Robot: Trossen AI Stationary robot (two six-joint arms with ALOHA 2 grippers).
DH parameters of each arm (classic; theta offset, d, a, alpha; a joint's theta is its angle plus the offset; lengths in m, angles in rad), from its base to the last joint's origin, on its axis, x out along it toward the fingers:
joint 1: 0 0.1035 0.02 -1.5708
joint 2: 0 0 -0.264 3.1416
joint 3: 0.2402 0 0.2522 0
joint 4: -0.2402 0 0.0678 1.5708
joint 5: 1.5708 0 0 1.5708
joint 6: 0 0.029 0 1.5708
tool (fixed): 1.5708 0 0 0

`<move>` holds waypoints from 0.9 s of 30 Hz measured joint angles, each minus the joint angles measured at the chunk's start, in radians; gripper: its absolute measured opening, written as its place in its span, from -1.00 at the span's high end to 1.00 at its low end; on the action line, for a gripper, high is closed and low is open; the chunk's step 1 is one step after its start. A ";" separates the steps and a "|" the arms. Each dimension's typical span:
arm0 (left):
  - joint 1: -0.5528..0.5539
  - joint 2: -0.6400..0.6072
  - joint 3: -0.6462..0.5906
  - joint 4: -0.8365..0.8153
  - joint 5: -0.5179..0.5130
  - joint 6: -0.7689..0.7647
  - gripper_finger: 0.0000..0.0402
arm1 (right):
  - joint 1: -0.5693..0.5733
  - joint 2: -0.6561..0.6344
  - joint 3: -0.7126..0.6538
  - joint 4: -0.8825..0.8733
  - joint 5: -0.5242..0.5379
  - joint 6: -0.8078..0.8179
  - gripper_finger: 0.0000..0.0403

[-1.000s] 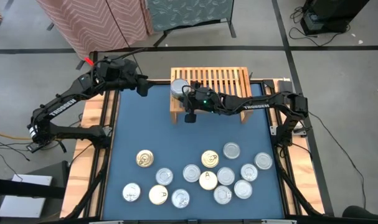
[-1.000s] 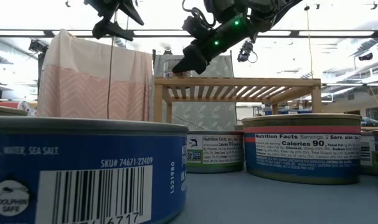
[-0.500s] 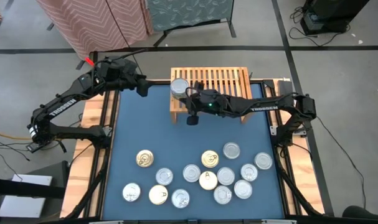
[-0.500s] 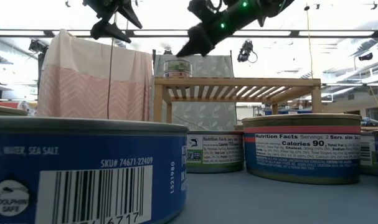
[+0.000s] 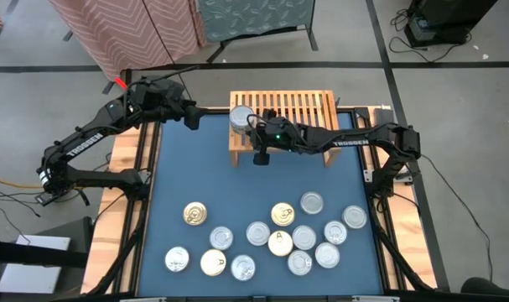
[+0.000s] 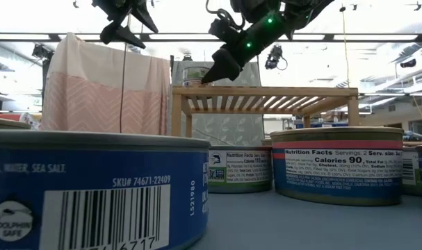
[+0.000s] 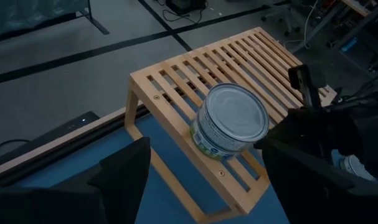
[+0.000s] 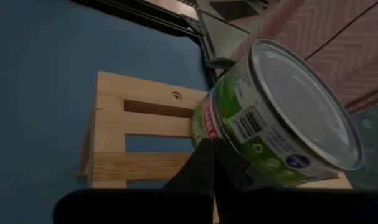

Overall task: Stack canned seafood by type on shelf
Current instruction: Stack the green tuna can on top of the green tuna can on the shelf

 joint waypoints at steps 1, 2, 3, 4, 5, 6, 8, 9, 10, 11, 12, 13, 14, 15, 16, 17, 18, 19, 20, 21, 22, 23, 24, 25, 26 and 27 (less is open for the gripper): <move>0.000 0.000 0.000 0.000 -0.001 0.001 -0.55 | -0.006 0.000 0.000 0.001 -0.004 0.000 1.00; 0.000 0.000 0.000 0.000 -0.001 0.003 -0.55 | -0.013 0.000 0.000 0.005 -0.006 -0.001 1.00; 0.000 0.000 0.000 0.000 -0.001 0.005 -0.55 | -0.022 0.000 0.000 0.008 -0.012 -0.001 1.00; 0.000 0.000 0.000 0.000 -0.002 0.009 -0.55 | -0.029 0.000 0.000 0.012 -0.009 -0.001 1.00; 0.000 0.000 0.000 0.000 -0.005 0.017 -0.55 | -0.036 0.000 0.000 0.018 -0.007 -0.001 1.00; 0.000 0.000 0.000 0.000 -0.007 0.021 -0.55 | -0.043 0.000 0.000 0.026 -0.007 -0.001 1.00; 0.000 0.000 0.000 0.000 -0.010 0.022 -0.55 | -0.056 0.000 0.000 0.040 -0.014 -0.001 1.00; 0.000 0.000 0.000 0.000 -0.011 0.023 -0.55 | -0.062 0.000 0.000 0.047 -0.022 -0.001 1.00; 0.000 0.000 0.000 0.000 -0.012 0.023 -0.55 | -0.067 0.000 0.000 0.052 -0.025 -0.001 1.00; 0.000 0.000 0.000 0.000 -0.012 0.023 -0.55 | -0.072 0.000 0.000 0.055 -0.026 -0.002 1.00; 0.000 0.000 0.000 0.000 -0.013 0.023 -0.55 | -0.077 0.000 0.000 0.060 -0.027 -0.001 1.00; 0.000 0.000 0.000 0.000 -0.013 0.023 -0.55 | -0.081 0.000 0.000 0.065 -0.029 -0.001 1.00; 0.000 0.000 0.000 0.000 -0.013 0.023 -0.55 | -0.085 0.000 0.000 0.067 -0.029 -0.001 1.00; 0.000 0.000 0.000 -0.001 -0.013 0.023 -0.55 | -0.088 0.000 0.000 0.068 -0.028 -0.001 1.00; 0.000 0.000 0.000 -0.001 -0.014 0.023 -0.55 | -0.089 0.000 0.000 0.067 -0.024 -0.001 1.00; 0.000 0.000 0.000 -0.002 -0.018 0.023 -0.55 | -0.090 0.000 0.000 0.068 -0.018 -0.001 1.00; 0.000 0.000 0.000 -0.003 -0.025 0.023 -0.55 | -0.090 0.000 0.000 0.071 -0.007 -0.002 1.00; 0.000 0.000 0.000 -0.005 -0.029 0.023 -0.55 | -0.089 0.000 0.000 0.075 0.010 -0.004 1.00; 0.000 0.000 0.000 -0.007 -0.034 0.020 -0.55 | -0.085 -0.002 0.000 0.076 0.022 -0.010 1.00; 0.000 0.000 0.000 -0.008 -0.045 0.021 -0.55 | -0.079 -0.006 0.000 0.076 0.031 -0.021 1.00; 0.000 -0.001 0.000 -0.011 -0.061 0.024 -0.55 | -0.074 -0.014 0.000 0.076 0.034 -0.031 1.00; 0.000 -0.002 0.000 -0.019 -0.078 0.029 -0.55 | -0.068 -0.023 0.000 0.075 0.036 -0.040 1.00; 0.001 -0.003 0.000 -0.029 -0.093 0.034 -0.55 | -0.060 -0.033 0.000 0.076 0.042 -0.046 1.00; 0.001 -0.003 0.000 -0.045 -0.106 0.038 -0.55 | -0.051 -0.045 0.000 0.071 0.053 -0.048 1.00; 0.001 -0.003 0.000 -0.071 -0.105 0.036 -0.55 | -0.041 -0.057 0.000 0.062 0.060 -0.050 1.00; 0.000 -0.003 0.000 -0.106 -0.091 0.023 -0.55 | -0.029 -0.073 0.000 0.055 0.066 -0.052 1.00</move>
